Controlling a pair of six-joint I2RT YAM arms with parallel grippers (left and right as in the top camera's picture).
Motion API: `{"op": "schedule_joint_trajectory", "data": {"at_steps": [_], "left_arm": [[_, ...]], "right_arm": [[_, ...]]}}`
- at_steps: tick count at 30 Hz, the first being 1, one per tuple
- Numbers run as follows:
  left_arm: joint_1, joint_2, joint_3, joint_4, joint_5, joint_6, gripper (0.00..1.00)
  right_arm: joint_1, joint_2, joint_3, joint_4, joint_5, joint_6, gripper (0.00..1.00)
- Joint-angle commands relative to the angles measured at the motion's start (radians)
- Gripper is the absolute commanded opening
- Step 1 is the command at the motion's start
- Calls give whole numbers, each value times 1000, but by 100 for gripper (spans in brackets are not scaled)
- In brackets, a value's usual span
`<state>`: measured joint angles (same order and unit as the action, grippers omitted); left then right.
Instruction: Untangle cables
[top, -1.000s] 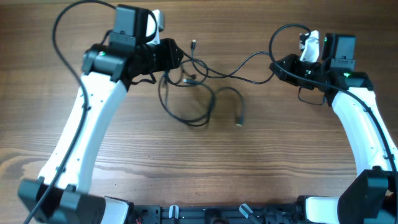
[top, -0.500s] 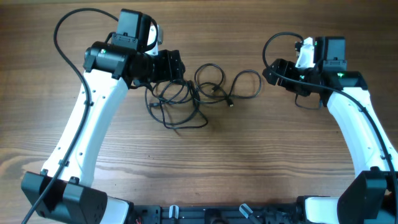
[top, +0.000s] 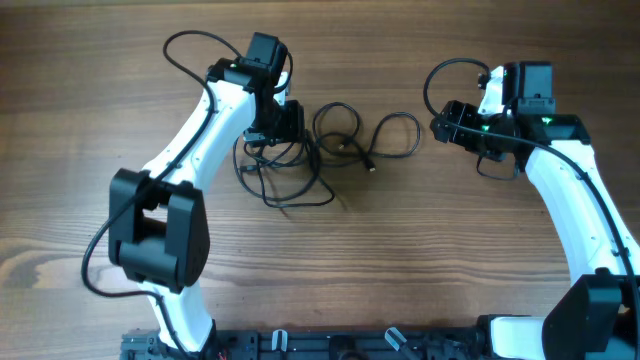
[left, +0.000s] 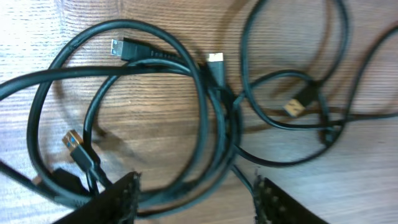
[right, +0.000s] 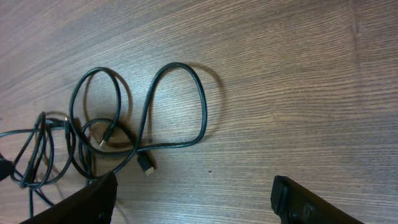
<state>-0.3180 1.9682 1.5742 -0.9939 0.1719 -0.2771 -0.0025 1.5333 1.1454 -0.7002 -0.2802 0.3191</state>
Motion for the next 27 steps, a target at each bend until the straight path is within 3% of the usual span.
{"op": "schedule_joint_trajectory", "data": {"at_steps": [1,5,15,16,19,20,27], "left_arm": [[-1,57,-9,7,-32,39,56],[0,89,-12,19,-32,69,43],[0,141,-18,69,-32,64,40],[0,149,-18,72,-32,64,37],[0,150,-17,87,-32,60,9],[0,150,-14,92,-32,60,4],[1,26,129,10,-31,34,4]], "right_arm": [[5,14,11,-1,34,-3,82],[5,14,11,0,34,-3,82],[5,14,11,0,48,-5,81],[5,14,11,0,48,-5,81],[5,14,11,0,48,-5,81],[5,14,11,2,48,-5,81],[5,14,11,20,47,-5,81]]}}
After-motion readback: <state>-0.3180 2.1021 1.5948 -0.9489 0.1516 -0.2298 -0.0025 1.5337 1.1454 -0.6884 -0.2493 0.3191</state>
